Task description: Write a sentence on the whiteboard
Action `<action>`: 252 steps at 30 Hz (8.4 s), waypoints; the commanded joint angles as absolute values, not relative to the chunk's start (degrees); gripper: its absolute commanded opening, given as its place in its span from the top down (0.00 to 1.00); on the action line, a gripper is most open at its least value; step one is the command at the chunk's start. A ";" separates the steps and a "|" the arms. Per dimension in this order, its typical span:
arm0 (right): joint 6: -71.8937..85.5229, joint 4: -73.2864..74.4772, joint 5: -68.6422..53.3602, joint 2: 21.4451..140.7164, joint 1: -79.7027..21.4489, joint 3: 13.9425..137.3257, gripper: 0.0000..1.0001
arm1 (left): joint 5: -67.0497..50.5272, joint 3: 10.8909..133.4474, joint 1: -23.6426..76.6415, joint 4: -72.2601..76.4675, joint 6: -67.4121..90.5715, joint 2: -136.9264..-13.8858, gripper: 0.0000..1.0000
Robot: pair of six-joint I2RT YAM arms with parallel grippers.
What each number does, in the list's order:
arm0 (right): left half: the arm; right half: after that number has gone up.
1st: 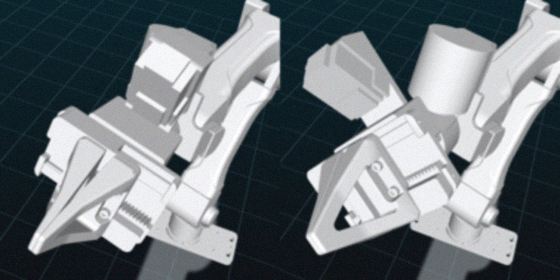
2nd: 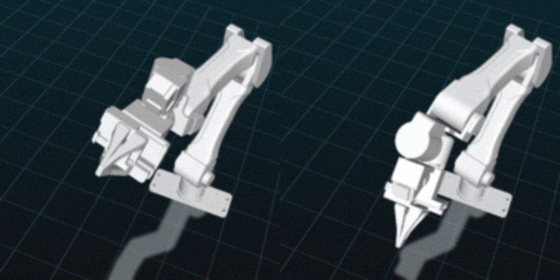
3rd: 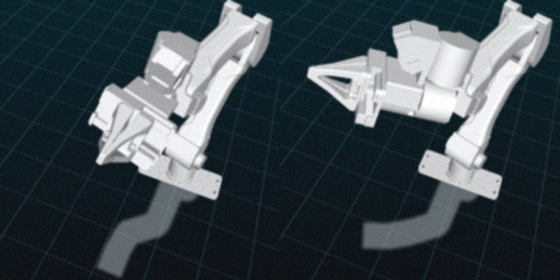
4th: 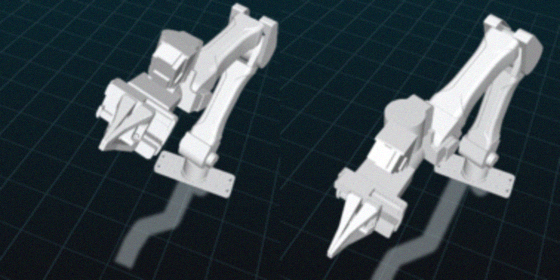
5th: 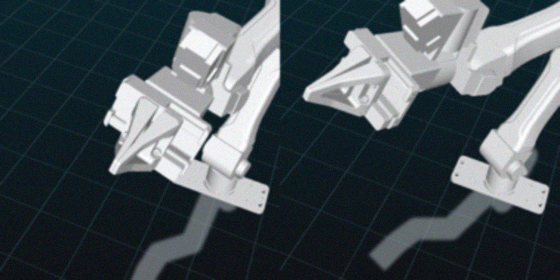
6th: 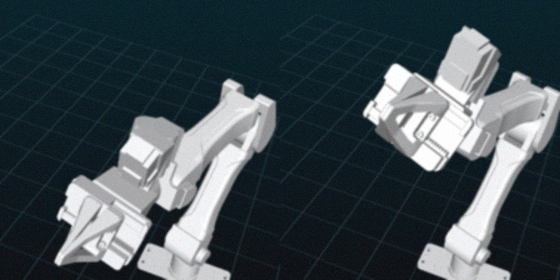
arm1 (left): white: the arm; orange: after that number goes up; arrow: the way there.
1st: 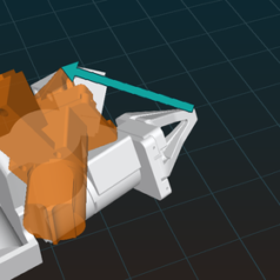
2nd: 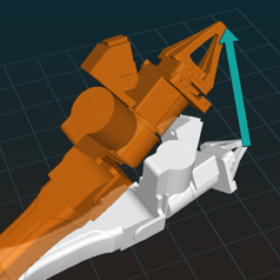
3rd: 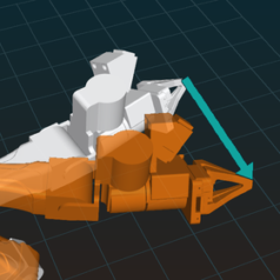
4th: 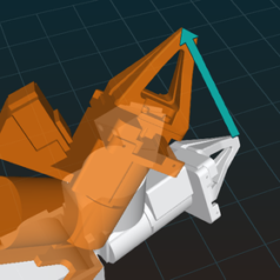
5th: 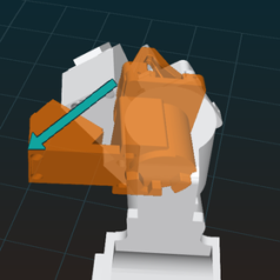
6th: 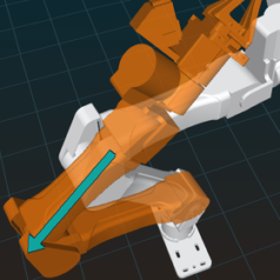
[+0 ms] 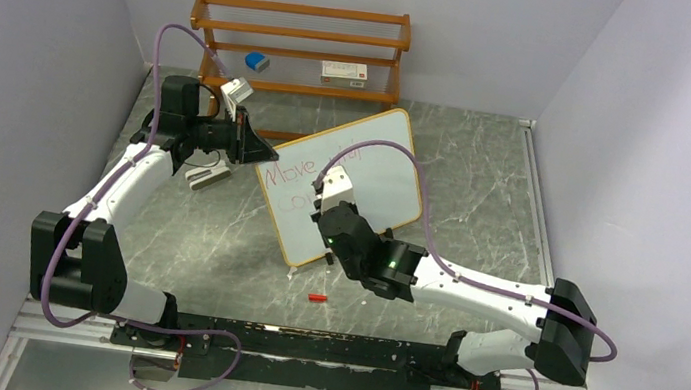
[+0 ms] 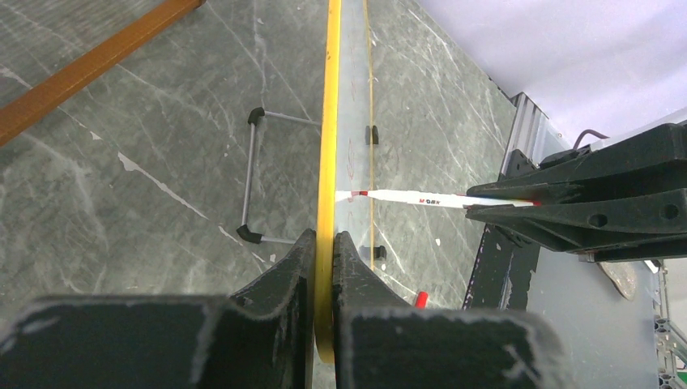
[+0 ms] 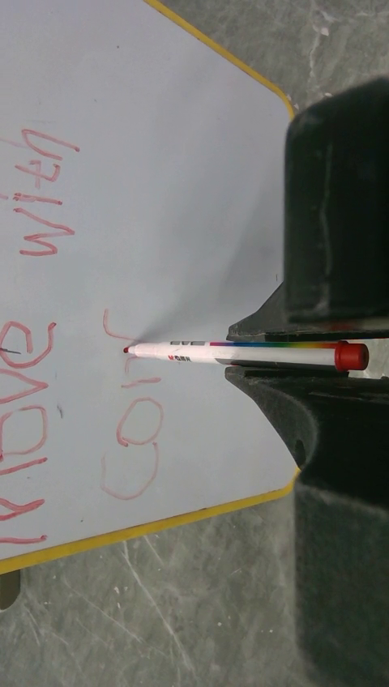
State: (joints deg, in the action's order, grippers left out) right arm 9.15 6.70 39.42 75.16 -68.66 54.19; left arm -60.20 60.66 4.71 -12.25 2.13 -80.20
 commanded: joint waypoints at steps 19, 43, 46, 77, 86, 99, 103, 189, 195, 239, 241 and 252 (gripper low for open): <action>9.55 7.21 43.06 76.13 -67.02 55.13 1.00 | -57.62 60.75 4.92 -13.61 -1.63 -79.98 0.95; 9.36 5.81 39.38 70.42 -66.65 52.56 1.00 | -56.69 60.89 4.92 -14.23 -2.02 -79.99 0.95; 9.72 6.49 39.93 70.33 -65.96 52.15 1.00 | -56.64 60.91 4.92 -14.21 -2.02 -79.98 0.95; 10.88 3.11 39.28 72.29 -63.89 50.83 1.00 | -57.11 61.01 4.92 -14.11 -2.01 -80.17 0.95; 10.82 3.59 36.61 72.86 -63.46 51.21 1.00 | -57.03 61.00 4.92 -14.14 -1.96 -80.18 0.95; 11.50 6.60 37.14 69.79 -63.48 50.80 1.00 | -56.81 60.93 4.92 -14.15 -2.01 -80.17 0.95; 11.80 7.23 37.17 68.71 -63.58 50.30 1.00 | -56.62 60.93 4.92 -14.24 -2.02 -80.18 0.95; 10.04 6.00 37.09 69.46 -60.82 49.81 1.00 | -56.92 61.15 4.92 -14.48 -2.19 -80.53 0.95; 9.93 5.61 36.64 70.87 -60.43 50.05 1.00 | -56.89 61.24 4.92 -14.45 -2.26 -80.55 0.95; 10.49 10.54 31.37 69.28 -60.56 49.62 1.00 | -56.75 61.33 4.92 -14.68 -2.34 -80.75 0.95; 10.50 11.14 31.78 69.17 -60.51 49.49 1.00 | -56.74 61.33 4.92 -14.67 -2.34 -80.68 0.95; 10.14 10.81 34.70 69.52 -60.45 49.48 1.00 | -57.00 61.22 4.92 -14.50 -2.22 -80.59 0.95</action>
State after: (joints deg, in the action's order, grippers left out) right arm 10.09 10.26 32.64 69.56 -60.82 49.74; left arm -59.94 60.69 4.71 -12.93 1.50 -80.20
